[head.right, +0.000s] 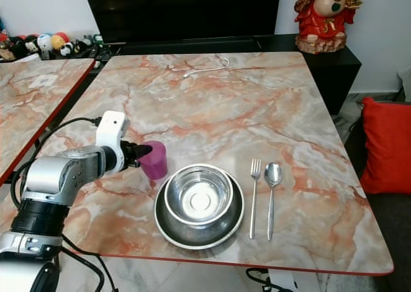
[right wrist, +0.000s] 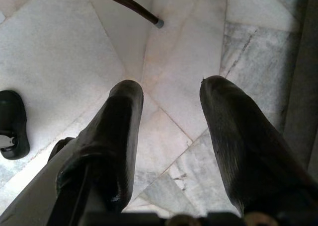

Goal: Setting the table

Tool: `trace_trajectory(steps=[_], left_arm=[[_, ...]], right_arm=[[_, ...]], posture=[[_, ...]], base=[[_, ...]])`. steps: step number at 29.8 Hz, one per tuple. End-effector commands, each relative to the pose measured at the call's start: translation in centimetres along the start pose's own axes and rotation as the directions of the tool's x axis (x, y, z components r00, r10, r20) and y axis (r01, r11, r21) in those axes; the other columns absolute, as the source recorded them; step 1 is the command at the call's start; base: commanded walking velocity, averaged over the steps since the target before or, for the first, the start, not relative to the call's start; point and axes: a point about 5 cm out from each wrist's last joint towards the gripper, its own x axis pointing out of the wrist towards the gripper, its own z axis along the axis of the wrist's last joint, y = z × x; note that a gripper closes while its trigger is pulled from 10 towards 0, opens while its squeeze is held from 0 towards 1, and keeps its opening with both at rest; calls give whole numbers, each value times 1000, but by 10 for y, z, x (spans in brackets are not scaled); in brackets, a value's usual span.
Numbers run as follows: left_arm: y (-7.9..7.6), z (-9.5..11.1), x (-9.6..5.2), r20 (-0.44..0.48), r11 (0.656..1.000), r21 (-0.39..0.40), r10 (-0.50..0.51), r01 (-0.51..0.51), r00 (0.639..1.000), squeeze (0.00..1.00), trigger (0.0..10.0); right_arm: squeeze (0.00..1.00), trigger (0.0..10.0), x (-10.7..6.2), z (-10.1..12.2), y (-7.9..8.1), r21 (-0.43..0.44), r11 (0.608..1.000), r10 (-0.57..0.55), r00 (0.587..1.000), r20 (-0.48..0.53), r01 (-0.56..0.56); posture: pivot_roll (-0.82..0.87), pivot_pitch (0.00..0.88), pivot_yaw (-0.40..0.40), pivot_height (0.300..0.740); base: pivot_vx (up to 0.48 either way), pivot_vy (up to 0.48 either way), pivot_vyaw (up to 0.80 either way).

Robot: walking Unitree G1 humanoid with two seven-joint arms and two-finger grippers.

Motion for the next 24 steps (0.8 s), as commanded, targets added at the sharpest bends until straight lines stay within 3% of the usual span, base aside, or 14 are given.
trace_trajectory(steps=[1,6,10,11,12,17,18,24], left_arm=[[3,10,-3,50,999,33,33,-35,998,0,10000],[5,18,-5,140,995,71,59,-70,988,0,10000],[6,36,-14,334,980,124,109,-158,936,0,10000],[6,36,-14,334,980,124,109,-158,936,0,10000],[8,39,-20,415,960,154,152,-234,897,0,10000],[15,30,-30,519,908,189,231,-373,823,0,10000],[17,23,-35,563,894,180,248,-410,788,0,10000],[24,0,-43,602,862,149,310,-485,736,0,10000]], right_arm=[[0,10000,-1,-4,3,13,1000,4,1000,-14,-4],[0,10000,-1,-3,3,14,1000,3,1000,-13,-3],[0,10000,-1,-3,2,16,1000,1,1000,-13,-1],[0,10000,-1,-3,2,16,1000,1,1000,-13,-1],[0,10000,0,-3,1,17,1000,-1,1000,-13,1],[0,10000,0,-3,0,18,1000,-2,1000,-12,2],[0,10000,0,-3,0,18,1000,-2,1000,-12,2],[0,10000,0,-3,-1,21,1000,-4,1000,-11,5]], posture=[[-77,0,89,740],[-77,0,85,740],[-74,0,81,740],[-74,0,81,740],[-75,0,79,740],[-77,6,79,740],[-77,7,79,740],[-76,9,74,740]], base=[[0,0,0],[0,0,0],[0,0,0],[0,0,0],[0,0,0],[0,0,0],[0,0,0],[0,0,0]])
